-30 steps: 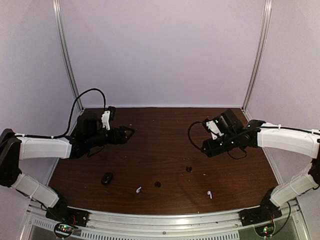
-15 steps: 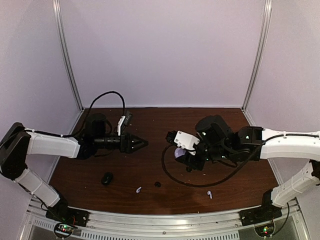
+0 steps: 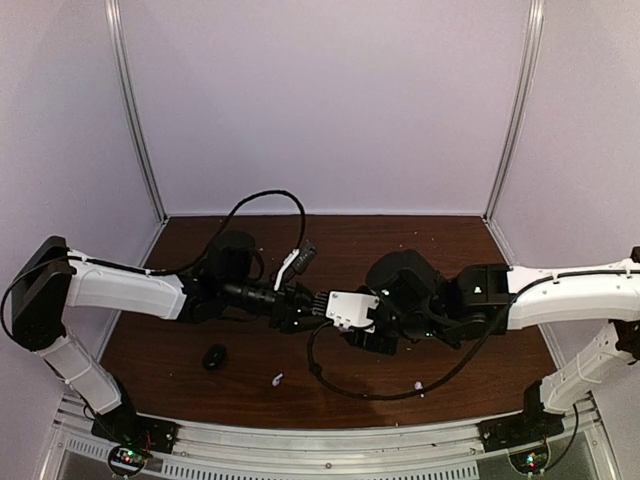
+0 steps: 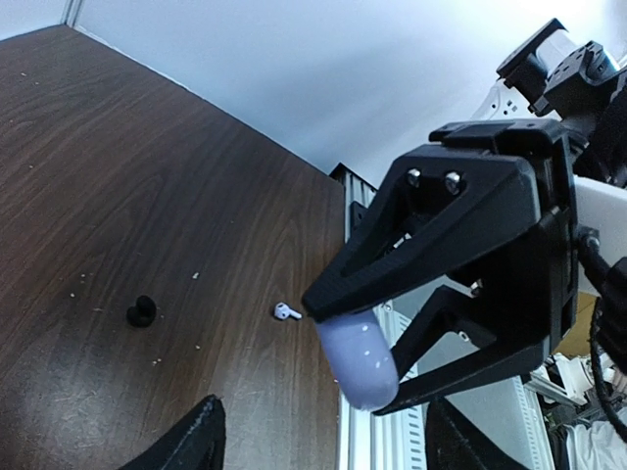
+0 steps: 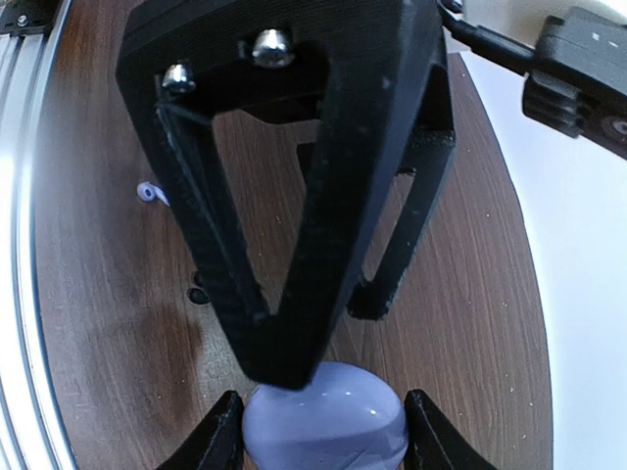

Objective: Insert the wireless bluetooth earbuds into the charging case
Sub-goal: Pass from the right arm to the left

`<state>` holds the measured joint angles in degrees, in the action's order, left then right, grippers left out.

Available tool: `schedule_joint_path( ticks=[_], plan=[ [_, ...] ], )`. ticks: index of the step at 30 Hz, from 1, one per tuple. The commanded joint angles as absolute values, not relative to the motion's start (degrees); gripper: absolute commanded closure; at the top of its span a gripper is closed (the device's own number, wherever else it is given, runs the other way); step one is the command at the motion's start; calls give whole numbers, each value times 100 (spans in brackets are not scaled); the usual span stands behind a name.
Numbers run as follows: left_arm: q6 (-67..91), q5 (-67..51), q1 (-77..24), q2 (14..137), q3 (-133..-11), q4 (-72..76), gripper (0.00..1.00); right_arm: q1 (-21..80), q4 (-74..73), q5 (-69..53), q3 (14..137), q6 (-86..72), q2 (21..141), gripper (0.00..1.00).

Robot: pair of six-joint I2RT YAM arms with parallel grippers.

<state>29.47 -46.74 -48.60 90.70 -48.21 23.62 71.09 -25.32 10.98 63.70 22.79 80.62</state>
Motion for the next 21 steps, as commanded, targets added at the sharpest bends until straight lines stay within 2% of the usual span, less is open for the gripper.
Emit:
schedule_joint_path(
  ticks=[1,9,17,21],
  plan=[
    [2949,-4944,-5021,9280,-5080,2547,32,7268,-2656,1435,6587,2397,8167,79],
    [2998,-5016,-5153,9543,-5258,2481,43,7410,-2748,1670,6678,2468,8324,79],
    [2972,-4938,-5194,9662,-5410,2286,63,7479,-2785,1944,6731,2483,8437,79],
    [2962,-4927,-5198,9719,-5471,2194,68,7488,-2793,2105,6771,2452,8505,79]
  ],
)
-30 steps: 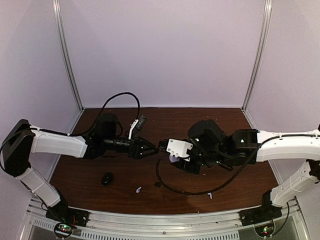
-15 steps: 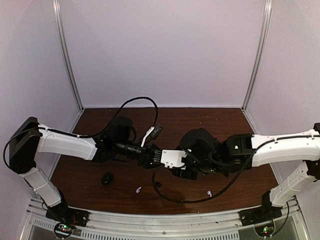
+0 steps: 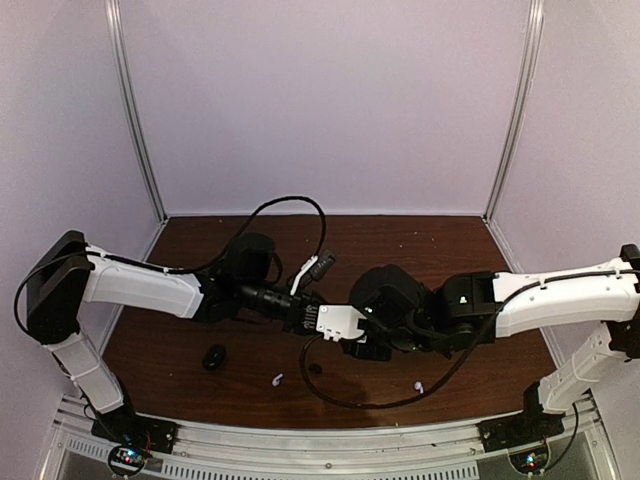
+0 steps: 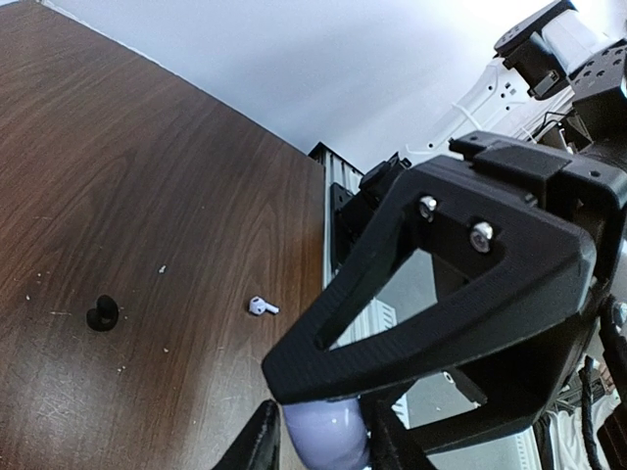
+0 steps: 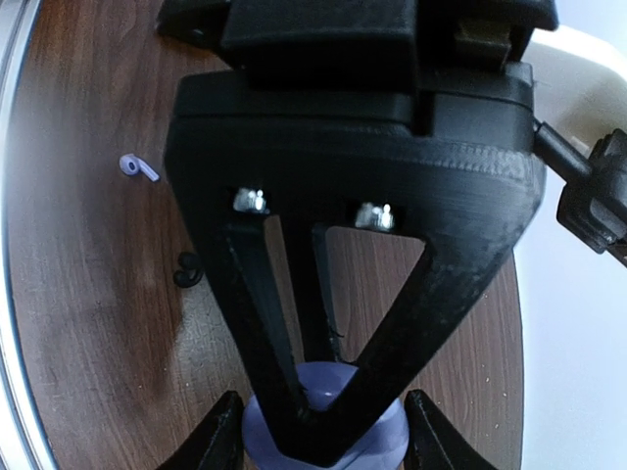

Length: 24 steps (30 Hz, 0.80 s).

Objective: Insert the wireless bluetooth earbuds into the charging case
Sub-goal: Pass from the right arm to the left

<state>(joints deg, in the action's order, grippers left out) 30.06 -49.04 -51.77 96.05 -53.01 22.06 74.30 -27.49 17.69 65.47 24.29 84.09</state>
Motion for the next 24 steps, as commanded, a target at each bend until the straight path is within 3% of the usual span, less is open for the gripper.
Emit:
schedule_joint_path(
  ticks=[1,4,8,11,14,16,20,24],
  plan=[
    [2958,-4913,-5200,9728,-5482,2170,70,7490,-2795,2147,6776,2444,8521,79],
    [2907,-4820,-5199,9743,-5514,2048,75,7493,-2805,2262,6785,2420,8534,79],
    [2828,-4669,-5203,9728,-5518,1951,92,7488,-2745,2330,6768,2321,8482,77],
    [2789,-4596,-5203,9638,-5457,2038,97,7488,-2667,2366,6706,2237,8368,64],
    [2765,-4524,-5188,9512,-5392,2194,98,7480,-2580,2293,6620,2092,8202,38],
    [2743,-4426,-5158,9406,-5339,2309,99,7453,-2479,2144,6530,1978,8026,27],
    [2751,-4268,-5036,9124,-5092,2752,100,7350,-2060,1582,6110,1739,7431,18],
    [2643,-4191,-4934,8823,-4836,3287,100,6976,-1436,672,5625,1298,6701,16]
  ],
)
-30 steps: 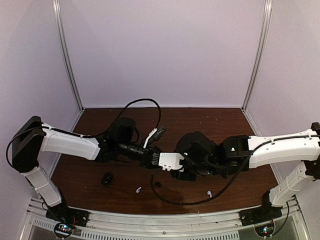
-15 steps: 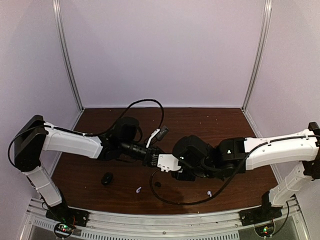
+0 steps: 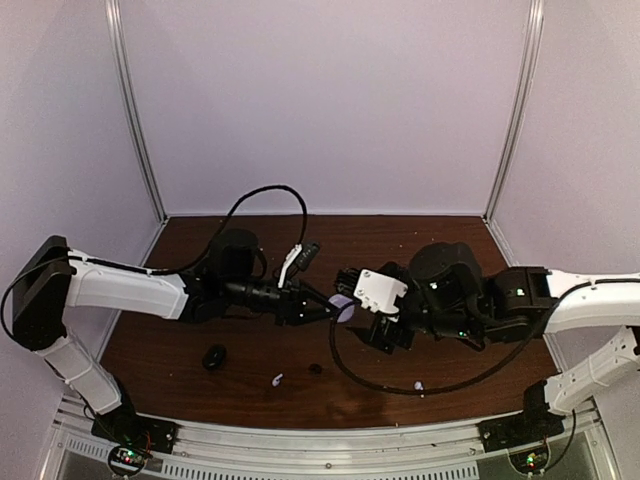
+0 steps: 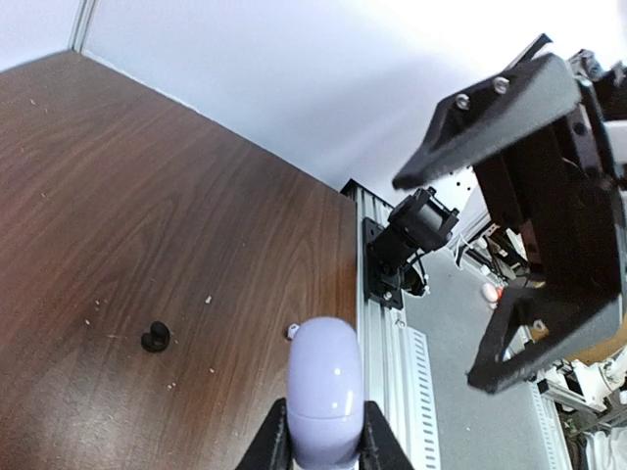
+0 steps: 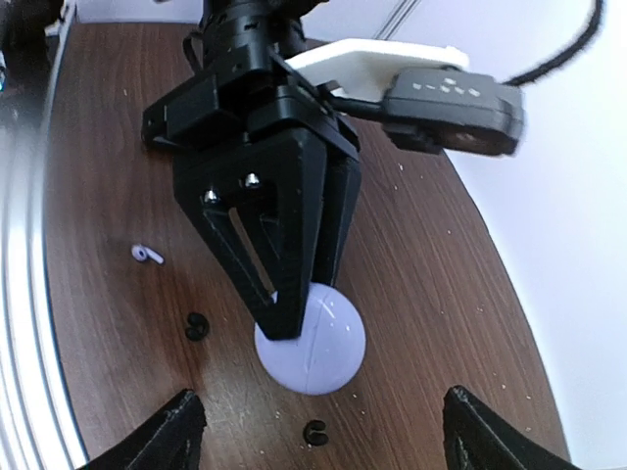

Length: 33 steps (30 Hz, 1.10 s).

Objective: Insert the wireless bluetooth earbuds into the charging case
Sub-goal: Pass from the right arm to the left, then pass from the left arm to the right

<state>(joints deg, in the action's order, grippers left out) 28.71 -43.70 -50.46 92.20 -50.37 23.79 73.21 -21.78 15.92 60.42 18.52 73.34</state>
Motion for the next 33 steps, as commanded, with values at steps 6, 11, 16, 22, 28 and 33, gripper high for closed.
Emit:
schedule_joint_path(
  ticks=[6,11,16,22,28,33],
  plan=[
    [2008,-4199,-4916,8465,-4433,4206,99,5689,-123,-2119,5000,-126,6051,24],
    [1398,-4287,-4931,8317,-4388,4266,97,5317,-272,-3288,5408,-397,6450,33],
    [1238,-4302,-4967,8182,-4267,4570,97,5300,-209,-3757,5614,-460,6737,45],
    [1071,-4329,-5168,8292,-4385,4467,97,5279,-220,-4031,5805,-381,6980,52],
    [1244,-4417,-5212,8332,-4332,4792,97,5282,-304,-4161,5889,-225,7108,64],
    [1377,-4456,-5212,8388,-4337,4992,97,5282,-455,-4188,5948,-116,7141,67]
  ],
)
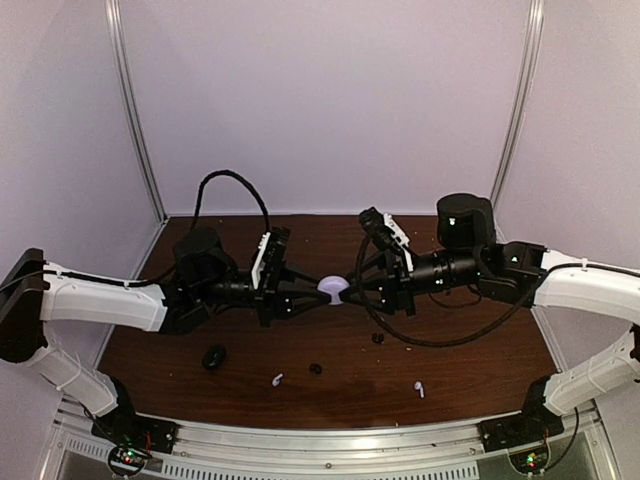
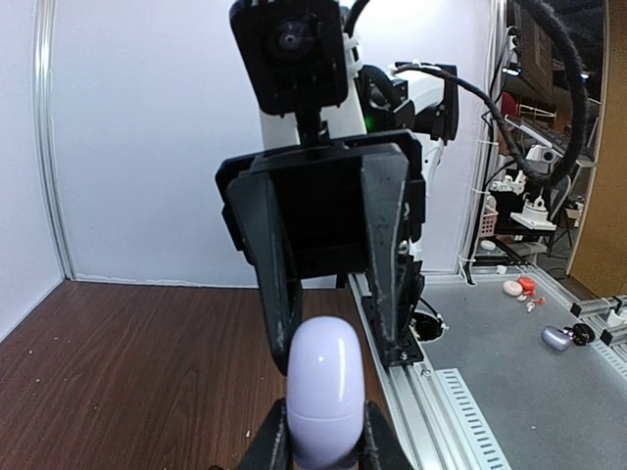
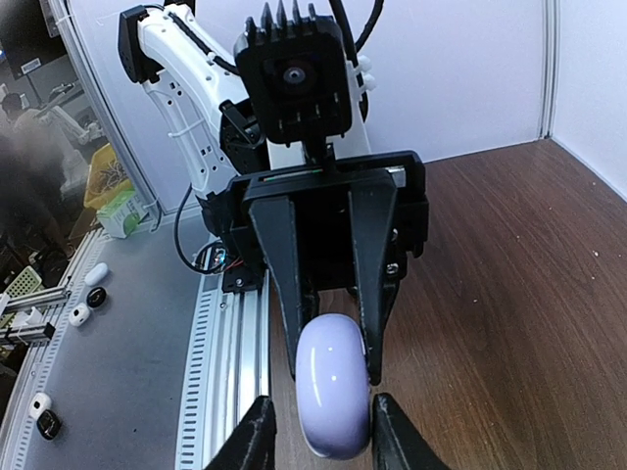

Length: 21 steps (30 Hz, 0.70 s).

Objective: Insert the wireless bluetooth earbuds into the charging case
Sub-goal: Pass from the left arm to the right

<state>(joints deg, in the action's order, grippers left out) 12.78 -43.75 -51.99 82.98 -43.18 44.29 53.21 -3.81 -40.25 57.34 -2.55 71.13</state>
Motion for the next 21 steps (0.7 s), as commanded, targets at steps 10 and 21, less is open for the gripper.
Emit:
schedule_joint_path(
  ticks=[10,21],
  plan=[
    [1354,-4378,-5212,8420,-4450,4849,97,5282,-625,-4339,6163,-73,7349,82],
    [1289,-4227,-5213,8428,-4479,4560,64,5282,-721,-4277,6256,140,7383,93]
  ],
)
